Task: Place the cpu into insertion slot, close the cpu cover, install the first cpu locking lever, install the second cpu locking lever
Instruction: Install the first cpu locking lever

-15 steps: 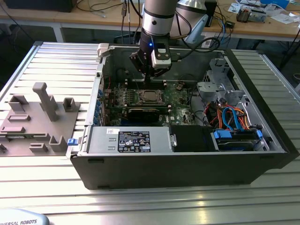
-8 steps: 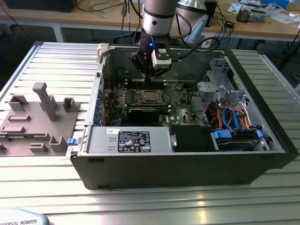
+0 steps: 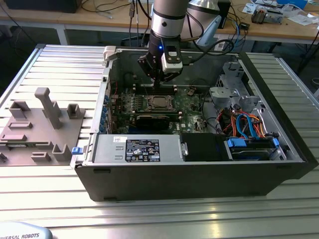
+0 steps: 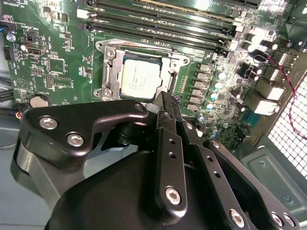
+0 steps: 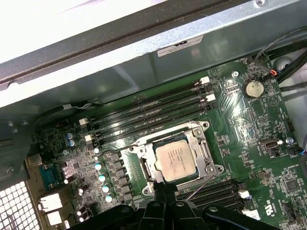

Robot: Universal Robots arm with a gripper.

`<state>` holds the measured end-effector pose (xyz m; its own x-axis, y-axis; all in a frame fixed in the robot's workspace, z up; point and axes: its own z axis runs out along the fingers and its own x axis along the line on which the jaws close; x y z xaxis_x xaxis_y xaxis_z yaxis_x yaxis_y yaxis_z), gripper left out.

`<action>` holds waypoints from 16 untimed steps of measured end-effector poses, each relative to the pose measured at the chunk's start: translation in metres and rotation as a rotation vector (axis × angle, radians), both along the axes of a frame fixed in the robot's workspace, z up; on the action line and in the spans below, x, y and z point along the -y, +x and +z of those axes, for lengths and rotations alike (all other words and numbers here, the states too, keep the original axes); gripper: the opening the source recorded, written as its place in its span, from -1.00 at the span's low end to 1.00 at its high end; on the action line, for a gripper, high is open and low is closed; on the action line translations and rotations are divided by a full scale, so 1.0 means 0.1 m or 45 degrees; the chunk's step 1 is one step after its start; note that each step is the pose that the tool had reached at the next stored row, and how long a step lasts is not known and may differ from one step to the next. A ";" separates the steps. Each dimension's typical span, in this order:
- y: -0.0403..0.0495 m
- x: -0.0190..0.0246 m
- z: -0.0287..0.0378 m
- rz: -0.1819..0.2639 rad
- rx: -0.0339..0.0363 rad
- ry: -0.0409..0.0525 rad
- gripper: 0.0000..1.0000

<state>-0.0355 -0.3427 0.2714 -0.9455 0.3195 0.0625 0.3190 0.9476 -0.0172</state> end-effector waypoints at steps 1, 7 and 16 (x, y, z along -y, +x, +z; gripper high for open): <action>0.000 0.000 0.000 0.001 0.0000 0.000 -0.79; 0.000 0.000 0.000 0.007 0.0000 0.000 -0.79; 0.000 0.000 0.000 0.013 0.0000 0.000 -0.79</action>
